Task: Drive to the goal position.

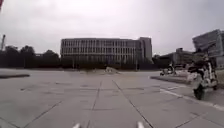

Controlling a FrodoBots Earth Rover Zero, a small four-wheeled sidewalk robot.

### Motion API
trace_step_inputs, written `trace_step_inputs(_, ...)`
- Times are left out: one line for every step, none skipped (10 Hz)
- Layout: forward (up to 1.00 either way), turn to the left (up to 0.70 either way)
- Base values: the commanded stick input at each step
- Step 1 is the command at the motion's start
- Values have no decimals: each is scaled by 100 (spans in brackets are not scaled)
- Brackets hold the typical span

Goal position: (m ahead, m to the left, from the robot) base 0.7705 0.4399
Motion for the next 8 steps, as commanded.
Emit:
trace_step_inputs(45,0)
trace_step_inputs(45,0)
trace_step_inputs(45,0)
trace_step_inputs(45,0)
trace_step_inputs(45,0)
trace_step_inputs(45,0)
trace_step_inputs(45,0)
trace_step_inputs(45,0)
